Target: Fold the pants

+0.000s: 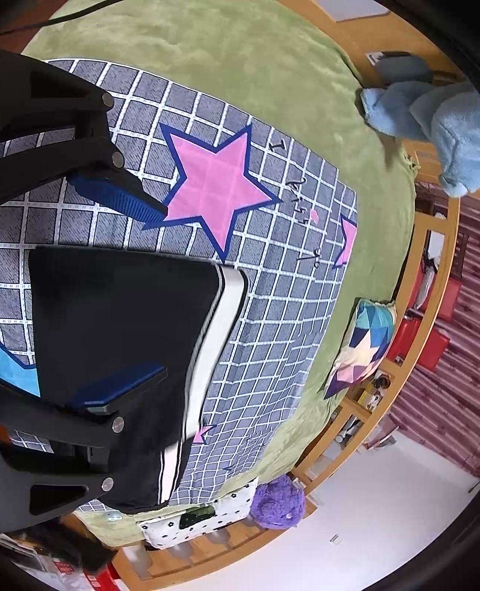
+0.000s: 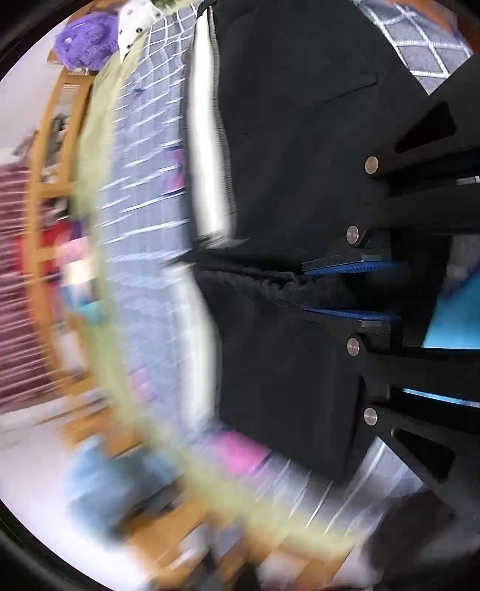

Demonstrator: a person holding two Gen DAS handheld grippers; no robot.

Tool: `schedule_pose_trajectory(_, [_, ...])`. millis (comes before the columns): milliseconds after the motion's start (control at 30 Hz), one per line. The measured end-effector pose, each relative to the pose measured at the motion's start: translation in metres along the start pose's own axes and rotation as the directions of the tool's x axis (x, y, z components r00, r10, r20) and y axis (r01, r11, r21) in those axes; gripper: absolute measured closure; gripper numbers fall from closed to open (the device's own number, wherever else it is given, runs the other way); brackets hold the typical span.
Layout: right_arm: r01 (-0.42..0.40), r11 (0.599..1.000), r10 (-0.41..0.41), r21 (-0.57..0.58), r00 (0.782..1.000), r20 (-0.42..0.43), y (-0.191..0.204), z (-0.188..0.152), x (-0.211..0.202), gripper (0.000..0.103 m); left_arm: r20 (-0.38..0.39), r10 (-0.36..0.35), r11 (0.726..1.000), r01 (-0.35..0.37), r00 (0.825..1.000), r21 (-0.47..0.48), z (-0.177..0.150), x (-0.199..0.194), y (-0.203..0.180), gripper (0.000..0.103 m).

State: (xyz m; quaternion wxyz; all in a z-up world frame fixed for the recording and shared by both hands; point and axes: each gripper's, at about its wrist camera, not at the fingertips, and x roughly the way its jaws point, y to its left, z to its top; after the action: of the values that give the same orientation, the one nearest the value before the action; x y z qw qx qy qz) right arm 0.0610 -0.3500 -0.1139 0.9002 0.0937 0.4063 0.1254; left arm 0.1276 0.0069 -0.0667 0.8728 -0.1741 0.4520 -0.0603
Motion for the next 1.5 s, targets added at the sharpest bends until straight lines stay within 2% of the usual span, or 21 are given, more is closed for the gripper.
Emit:
schedule_pose_trajectory(67, [-0.057, 0.998, 0.056, 0.039, 0.998, 0.022, -0.007, 0.002, -0.017, 0.085, -0.014, -0.003, 1.0, 0.003, 1.0, -0.015, 0.001, 0.003, 0.004, 0.027])
schedule_pose_trajectory(100, [-0.049, 0.998, 0.05, 0.04, 0.999, -0.01, -0.01, 0.0, -0.014, 0.084, -0.022, -0.007, 1.0, 0.007, 1.0, -0.018, 0.001, 0.004, 0.004, 0.027])
schedule_pose_trajectory(167, [0.016, 1.0, -0.012, 0.021, 0.987, -0.158, -0.011, -0.014, 0.018, 0.081, -0.037, -0.018, 1.0, 0.018, 0.999, -0.019, 0.0, 0.007, 0.004, 0.027])
schedule_pose_trajectory(233, [0.096, 0.995, -0.1, -0.028, 0.953, -0.285, -0.007, -0.028, 0.052, 0.081, -0.041, -0.02, 1.0, 0.02, 0.999, -0.015, 0.0, 0.007, 0.003, 0.027])
schedule_pose_trajectory(333, [0.127, 0.985, -0.151, -0.115, 0.961, -0.233, 0.01, -0.028, 0.05, 0.066, -0.038, -0.024, 1.0, 0.023, 0.999, -0.02, 0.0, 0.005, 0.003, 0.027])
schedule_pose_trajectory(433, [0.091, 0.989, -0.106, -0.116, 0.987, -0.125, 0.019, -0.015, 0.019, 0.048, -0.042, -0.019, 1.0, 0.019, 0.999, -0.01, -0.001, 0.005, 0.002, 0.027])
schedule_pose_trajectory(467, [0.09, 0.99, -0.099, -0.109, 0.992, -0.083, 0.02, -0.009, 0.013, 0.047, -0.047, -0.017, 1.0, 0.016, 0.999, -0.005, -0.001, 0.006, 0.001, 0.027])
schedule_pose_trajectory(600, [0.129, 0.987, -0.13, -0.098, 0.991, -0.005, 0.023, 0.022, 0.017, 0.047, -0.051, -0.023, 1.0, 0.023, 0.998, 0.012, -0.001, 0.006, -0.002, 0.027])
schedule_pose_trajectory(767, [0.102, 0.995, -0.1, 0.014, 0.991, -0.088, -0.009, 0.066, 0.079, 0.045, -0.052, -0.037, 0.999, 0.038, 0.998, 0.013, 0.001, 0.007, -0.003, 0.027])
schedule_pose_trajectory(833, [0.096, 0.992, -0.084, 0.076, 0.986, -0.142, -0.022, 0.068, 0.11, 0.046, -0.056, -0.047, 0.999, 0.048, 0.997, 0.015, 0.0, 0.007, -0.005, 0.027])
schedule_pose_trajectory(867, [0.101, 0.991, -0.083, 0.093, 0.981, -0.178, -0.027, 0.067, 0.124, 0.067, -0.056, -0.046, 0.999, 0.047, 0.997, 0.018, 0.001, 0.007, -0.004, 0.027])
schedule_pose_trajectory(900, [0.119, 0.988, -0.094, 0.096, 0.967, -0.236, -0.032, 0.063, 0.143, 0.077, -0.055, -0.042, 0.999, 0.043, 0.998, 0.02, 0.0, 0.007, -0.005, 0.027])
schedule_pose_trajectory(933, [0.147, 0.987, -0.127, 0.062, 0.959, -0.253, -0.034, 0.062, 0.151, 0.081, -0.052, -0.035, 0.999, 0.036, 0.998, 0.024, 0.0, 0.007, -0.005, 0.027])
schedule_pose_trajectory(967, [0.144, 0.988, -0.128, 0.056, 0.966, -0.226, -0.034, 0.064, 0.147, 0.085, -0.051, -0.03, 0.999, 0.031, 0.998, 0.024, 0.001, 0.007, -0.005, 0.027])
schedule_pose_trajectory(1000, [0.122, 0.987, -0.104, 0.102, 0.981, -0.165, -0.039, 0.069, 0.135, 0.086, -0.05, -0.029, 0.999, 0.03, 0.998, 0.022, 0.001, 0.006, -0.005, 0.027])
schedule_pose_trajectory(1067, [0.076, 0.981, -0.058, 0.181, 0.993, -0.105, -0.05, 0.075, 0.123, 0.088, -0.047, -0.034, 0.999, 0.035, 0.998, 0.024, 0.001, 0.006, -0.005, 0.027])
schedule_pose_trajectory(1133, [0.111, 0.98, -0.09, 0.165, 0.987, -0.131, -0.054, 0.074, 0.13, 0.084, -0.04, -0.018, 0.999, 0.02, 0.999, 0.049, 0.0, 0.005, -0.01, 0.027])
schedule_pose_trajectory(1167, [0.125, 0.981, -0.101, 0.151, 0.982, -0.158, -0.054, 0.071, 0.135, 0.073, -0.038, -0.009, 0.998, 0.012, 0.999, 0.064, -0.001, 0.006, -0.012, 0.027])
schedule_pose_trajectory(1233, [0.144, 0.982, -0.118, 0.119, 0.972, -0.203, -0.052, 0.063, 0.14, 0.073, -0.033, -0.011, 0.997, 0.013, 0.999, 0.08, -0.002, 0.004, -0.016, 0.027])
schedule_pose_trajectory(1433, [0.175, 0.979, -0.166, 0.105, 0.983, -0.083, -0.033, 0.067, 0.06, 0.061, 0.057, -0.031, 0.988, 0.023, 0.998, 0.15, -0.001, -0.013, -0.027, 0.027])
schedule_pose_trajectory(1500, [0.226, 0.971, -0.226, 0.076, 0.974, -0.008, -0.027, 0.075, 0.018, 0.055, 0.08, -0.021, 0.982, 0.006, 0.997, 0.187, 0.004, -0.02, -0.032, 0.028])
